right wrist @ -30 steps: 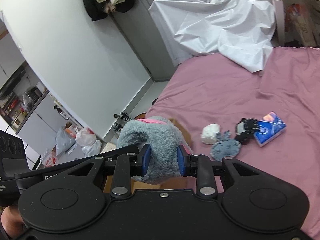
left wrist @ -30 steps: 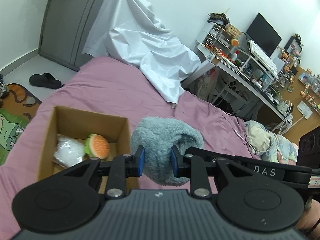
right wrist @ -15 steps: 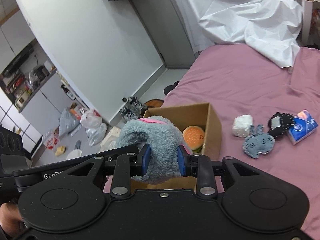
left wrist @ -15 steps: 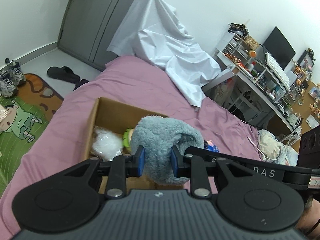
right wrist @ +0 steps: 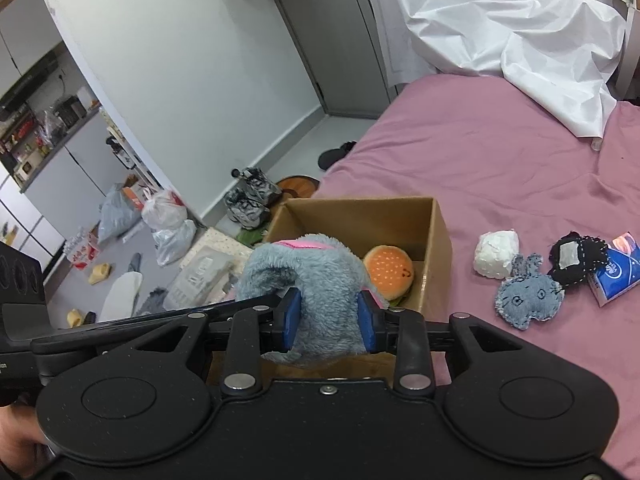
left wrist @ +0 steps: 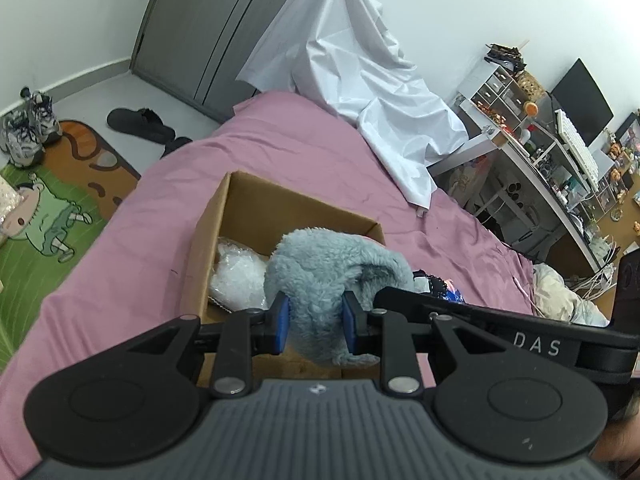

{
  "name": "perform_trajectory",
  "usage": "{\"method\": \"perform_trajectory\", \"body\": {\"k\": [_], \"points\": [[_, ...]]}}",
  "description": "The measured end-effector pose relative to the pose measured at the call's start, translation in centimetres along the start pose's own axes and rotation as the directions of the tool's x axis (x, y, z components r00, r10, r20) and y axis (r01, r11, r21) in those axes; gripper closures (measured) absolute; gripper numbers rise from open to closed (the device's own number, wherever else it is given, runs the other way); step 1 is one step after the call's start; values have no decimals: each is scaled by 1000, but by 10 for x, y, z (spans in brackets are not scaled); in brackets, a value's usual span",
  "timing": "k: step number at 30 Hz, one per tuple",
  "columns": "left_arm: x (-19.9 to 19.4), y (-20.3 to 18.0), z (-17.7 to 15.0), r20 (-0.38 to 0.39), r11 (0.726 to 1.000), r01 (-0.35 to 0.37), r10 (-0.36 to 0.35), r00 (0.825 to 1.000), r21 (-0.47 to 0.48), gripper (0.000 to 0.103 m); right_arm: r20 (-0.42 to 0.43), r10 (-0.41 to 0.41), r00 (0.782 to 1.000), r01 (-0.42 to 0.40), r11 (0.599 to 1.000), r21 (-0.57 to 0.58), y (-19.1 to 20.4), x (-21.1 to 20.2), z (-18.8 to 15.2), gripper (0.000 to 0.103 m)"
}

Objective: Organize soft objects
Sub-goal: 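Carry the grey plush with the right tool over the box, then lower the grey plush into the box and open the right tool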

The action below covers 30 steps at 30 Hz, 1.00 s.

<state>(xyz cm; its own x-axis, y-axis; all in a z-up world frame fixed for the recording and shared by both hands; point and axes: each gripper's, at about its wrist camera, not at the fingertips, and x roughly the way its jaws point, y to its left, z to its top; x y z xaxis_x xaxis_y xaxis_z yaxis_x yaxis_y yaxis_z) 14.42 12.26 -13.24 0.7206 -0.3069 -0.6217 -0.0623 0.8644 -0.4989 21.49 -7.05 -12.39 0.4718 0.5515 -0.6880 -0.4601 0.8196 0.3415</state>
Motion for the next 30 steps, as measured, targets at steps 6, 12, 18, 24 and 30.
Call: {"method": "perform_trajectory", "body": {"k": [6,12,18,24,30], "points": [[19,1,0,-32,1000,-6,6,999,-16,77,-27,-37,999,38,999,14,-8,8,2,69],[37,3,-5,-82,998,-53,50,995,-32,77,-39,-46,998,47,999,21,-12,12,0,59],[41,0,-7,-90,996,-90,88,992,-14,77,-19,-28,999,29,997,73,-24,-5,0,46],[32,-12,-2,-71,991,-130,131,989,16,67,5,-28,1000,27,993,113,-37,-21,-3,28],[15,-34,-1,-4,980,-184,185,983,71,35,32,-35,999,30,987,158,-54,-38,-7,10]]}}
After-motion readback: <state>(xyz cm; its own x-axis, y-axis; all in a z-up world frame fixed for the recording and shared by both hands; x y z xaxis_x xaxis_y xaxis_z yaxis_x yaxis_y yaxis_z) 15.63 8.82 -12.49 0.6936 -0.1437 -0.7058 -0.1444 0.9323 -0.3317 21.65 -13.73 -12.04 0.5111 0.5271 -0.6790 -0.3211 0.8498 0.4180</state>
